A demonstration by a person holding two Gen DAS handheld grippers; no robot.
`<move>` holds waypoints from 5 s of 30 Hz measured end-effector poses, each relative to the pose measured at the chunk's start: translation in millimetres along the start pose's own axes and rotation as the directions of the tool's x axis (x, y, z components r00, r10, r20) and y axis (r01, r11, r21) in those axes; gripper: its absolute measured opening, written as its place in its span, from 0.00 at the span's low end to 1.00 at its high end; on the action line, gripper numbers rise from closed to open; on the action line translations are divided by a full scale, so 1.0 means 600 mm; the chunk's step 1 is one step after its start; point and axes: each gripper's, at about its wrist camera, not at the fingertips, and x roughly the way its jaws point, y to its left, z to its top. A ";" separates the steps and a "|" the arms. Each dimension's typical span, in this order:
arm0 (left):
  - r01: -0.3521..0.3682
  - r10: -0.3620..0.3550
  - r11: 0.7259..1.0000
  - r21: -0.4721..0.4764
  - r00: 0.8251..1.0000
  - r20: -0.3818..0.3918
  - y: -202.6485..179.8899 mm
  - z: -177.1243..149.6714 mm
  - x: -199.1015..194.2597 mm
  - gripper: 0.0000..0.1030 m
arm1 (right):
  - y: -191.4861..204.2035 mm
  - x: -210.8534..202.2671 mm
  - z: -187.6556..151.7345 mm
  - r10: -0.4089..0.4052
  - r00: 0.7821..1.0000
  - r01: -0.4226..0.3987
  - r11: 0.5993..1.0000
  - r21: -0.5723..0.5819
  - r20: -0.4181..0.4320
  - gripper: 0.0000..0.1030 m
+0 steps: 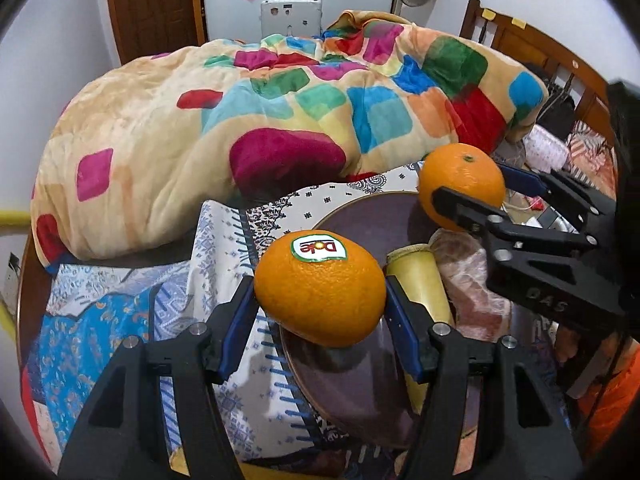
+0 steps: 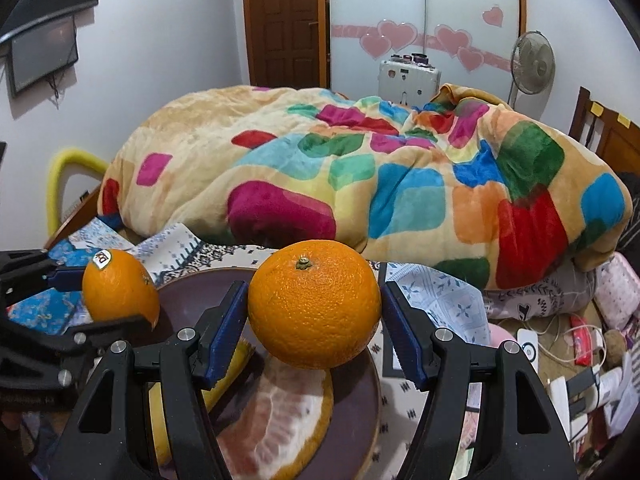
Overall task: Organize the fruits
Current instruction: 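Carry both oranges over the dark plate and lower them onto it, then open both grippers and withdraw from the oranges, then grasp the lying yellow cylinder with the left gripper while the right grasps another pomelo segment, then lift both held items and lower them onto the dark plate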
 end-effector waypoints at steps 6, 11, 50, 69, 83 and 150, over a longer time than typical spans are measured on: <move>-0.004 0.005 1.000 0.025 1.000 -0.020 -0.010 0.001 0.018 0.60 | 0.006 0.014 -0.001 0.006 1.000 -0.006 1.000 -0.020 -0.024 0.62; -0.030 0.031 0.997 0.064 0.999 -0.012 -0.019 -0.004 0.023 0.61 | 0.002 0.011 -0.006 0.050 0.998 -0.050 0.999 -0.009 -0.047 0.63; -0.156 0.160 0.985 -0.076 0.986 0.041 0.044 -0.151 -0.116 0.83 | 0.043 -0.186 -0.113 0.068 0.996 -0.067 0.997 -0.026 0.064 0.65; -0.186 0.190 0.979 -0.084 0.980 0.049 0.050 -0.230 -0.124 0.93 | 0.095 -0.162 -0.176 0.169 0.984 -0.175 0.977 -0.126 -0.058 0.66; -0.073 0.073 0.996 -0.059 0.997 -0.002 0.041 -0.251 -0.100 0.64 | 0.139 -0.113 -0.184 0.156 0.974 -0.190 0.957 -0.218 -0.164 0.77; 0.077 -0.083 0.996 0.038 0.976 0.199 -0.010 -0.173 -0.230 0.37 | 0.076 -0.235 -0.103 0.144 0.986 -0.140 0.989 -0.047 0.089 0.38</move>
